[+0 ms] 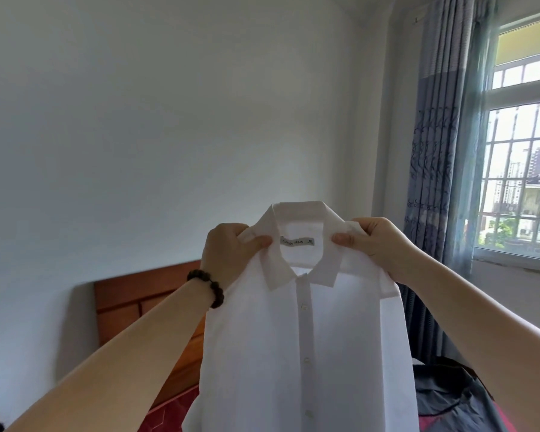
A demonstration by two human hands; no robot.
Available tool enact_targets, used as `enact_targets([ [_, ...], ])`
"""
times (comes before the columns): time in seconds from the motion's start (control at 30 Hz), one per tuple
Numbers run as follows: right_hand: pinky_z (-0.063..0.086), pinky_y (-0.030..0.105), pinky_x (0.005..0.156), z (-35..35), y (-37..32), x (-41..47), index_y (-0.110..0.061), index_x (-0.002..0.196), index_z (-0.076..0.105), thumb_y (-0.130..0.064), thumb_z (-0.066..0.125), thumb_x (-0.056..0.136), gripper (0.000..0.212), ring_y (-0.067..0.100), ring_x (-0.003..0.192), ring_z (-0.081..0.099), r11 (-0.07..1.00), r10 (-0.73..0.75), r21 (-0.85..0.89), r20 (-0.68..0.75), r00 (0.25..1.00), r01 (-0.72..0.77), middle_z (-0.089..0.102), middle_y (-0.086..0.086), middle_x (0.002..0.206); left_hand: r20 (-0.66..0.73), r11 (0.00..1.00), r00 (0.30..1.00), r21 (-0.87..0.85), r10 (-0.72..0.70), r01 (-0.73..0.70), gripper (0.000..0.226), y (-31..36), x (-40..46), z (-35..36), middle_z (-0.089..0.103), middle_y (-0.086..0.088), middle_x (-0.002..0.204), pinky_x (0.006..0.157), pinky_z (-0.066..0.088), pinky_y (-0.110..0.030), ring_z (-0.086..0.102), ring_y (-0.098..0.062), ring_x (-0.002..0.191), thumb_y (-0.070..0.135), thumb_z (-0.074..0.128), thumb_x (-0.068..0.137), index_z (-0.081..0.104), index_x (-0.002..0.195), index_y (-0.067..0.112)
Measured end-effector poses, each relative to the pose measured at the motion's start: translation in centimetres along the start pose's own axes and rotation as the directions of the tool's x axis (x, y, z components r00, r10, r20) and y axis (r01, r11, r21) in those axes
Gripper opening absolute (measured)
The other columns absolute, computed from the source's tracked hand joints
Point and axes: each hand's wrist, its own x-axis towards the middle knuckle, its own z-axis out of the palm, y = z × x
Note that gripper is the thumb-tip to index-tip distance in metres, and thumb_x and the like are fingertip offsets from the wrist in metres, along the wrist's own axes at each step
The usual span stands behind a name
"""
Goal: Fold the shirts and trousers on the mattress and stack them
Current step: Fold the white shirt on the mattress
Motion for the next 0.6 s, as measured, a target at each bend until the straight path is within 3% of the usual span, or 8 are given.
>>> enact_targets([
  [0.07, 0.057, 0.049, 0.069, 0.1, 0.1, -0.1, -0.008, 0.087, 0.072, -0.037, 0.083, 0.063, 0.040, 0.028, 0.068, 0.066, 1.000, 0.015, 0.013, 0.015, 1.000, -0.015, 0.071, 0.020, 0.088, 0.167, 0.999, 0.986, 0.035, 0.023, -0.029, 0.031, -0.2, 0.1, -0.2, 0.058, 0.005, 0.053, 0.047, 0.036, -0.011, 0.048, -0.003, 0.047, 0.041, 0.082, 0.068, 0.067, 0.060, 0.014],
  [0.13, 0.057, 0.049, 0.069, 0.0, 0.3, -0.2, -0.008, 0.088, 0.073, -0.036, 0.083, 0.060, 0.041, 0.028, 0.069, 0.067, 0.999, 0.043, 0.018, 0.025, 0.999, -0.043, 0.072, 0.020, 0.090, 0.357, 0.993, 0.933, 0.116, -0.049, 0.008, 0.024, -0.6, 0.0, -0.5, 0.064, 0.009, 0.057, 0.048, 0.039, -0.010, 0.056, -0.001, 0.051, 0.039, 0.084, 0.065, 0.070, 0.061, 0.021],
  [0.2, 0.057, 0.050, 0.070, -0.2, 0.7, -0.2, -0.007, 0.088, 0.072, -0.037, 0.084, 0.056, 0.046, 0.030, 0.071, 0.067, 0.995, 0.084, 0.056, 0.046, 0.995, -0.086, 0.072, 0.020, 0.090, 0.419, 0.992, 0.899, 0.040, -0.128, 0.122, 0.022, -1.2, -0.3, -0.7, 0.066, 0.010, 0.057, 0.047, 0.042, -0.011, 0.060, -0.001, 0.051, 0.033, 0.086, 0.066, 0.069, 0.057, 0.022],
  [0.27, 0.056, 0.053, 0.073, -0.5, 1.0, -0.2, -0.004, 0.090, 0.070, -0.038, 0.085, 0.056, 0.050, 0.031, 0.073, 0.066, 0.991, 0.115, 0.060, 0.066, 0.991, -0.120, 0.071, 0.022, 0.092, 0.402, 0.961, 0.895, -0.108, -0.193, 0.256, 0.019, -1.7, -0.3, -0.8, 0.072, 0.000, 0.067, 0.051, 0.050, -0.018, 0.068, -0.012, 0.060, 0.028, 0.086, 0.067, 0.074, 0.067, 0.013],
  [0.33, 0.056, 0.052, 0.074, -0.2, 1.2, 0.2, -0.005, 0.089, 0.071, -0.036, 0.085, 0.062, 0.043, 0.031, 0.072, 0.066, 0.992, 0.126, -0.016, 0.007, 0.992, -0.126, 0.071, 0.022, 0.092, 0.332, 0.942, 0.908, -0.125, -0.255, 0.310, 0.031, -1.6, -0.2, -0.4, 0.073, -0.006, 0.073, 0.054, 0.054, -0.025, 0.069, -0.020, 0.064, 0.028, 0.086, 0.067, 0.073, 0.077, 0.002],
  [0.43, 0.049, 0.036, 0.060, 1.8, 1.3, 1.2, -0.001, 0.081, 0.068, -0.026, 0.078, 0.076, 0.028, 0.024, 0.061, 0.055, 0.960, 0.029, -0.262, -0.251, 0.967, -0.097, 0.068, 0.022, 0.082, 0.123, 0.951, 0.943, -0.002, -0.308, 0.311, 0.035, -0.5, -0.2, 1.7, 0.063, -0.004, 0.062, 0.052, 0.043, -0.025, 0.056, -0.019, 0.055, 0.030, 0.082, 0.071, 0.066, 0.068, -0.001],
  [0.5, 0.039, 0.030, 0.054, 3.6, 1.3, 1.3, -0.001, 0.070, 0.060, -0.024, 0.072, 0.080, 0.028, 0.021, 0.057, 0.047, 0.921, -0.108, -0.385, -0.400, 0.910, -0.061, 0.064, 0.018, 0.070, 0.038, 0.950, 0.950, -0.025, -0.309, 0.310, 0.034, 0.8, -0.3, 3.2, 0.054, -0.002, 0.055, 0.049, 0.036, -0.024, 0.047, -0.018, 0.050, 0.029, 0.078, 0.073, 0.061, 0.060, 0.003],
  [0.6, 0.033, 0.031, 0.049, 6.1, 1.1, 0.5, -0.006, 0.064, 0.046, -0.022, 0.067, 0.081, 0.031, 0.018, 0.053, 0.039, 0.921, -0.234, -0.386, -0.465, 0.854, 0.042, 0.053, 0.006, 0.057, -0.015, 0.968, 0.968, -0.038, -0.250, 0.249, 0.037, 2.3, -0.3, 5.0, 0.047, 0.005, 0.046, 0.039, 0.031, -0.019, 0.040, -0.012, 0.042, 0.030, 0.072, 0.075, 0.051, 0.051, 0.012],
])
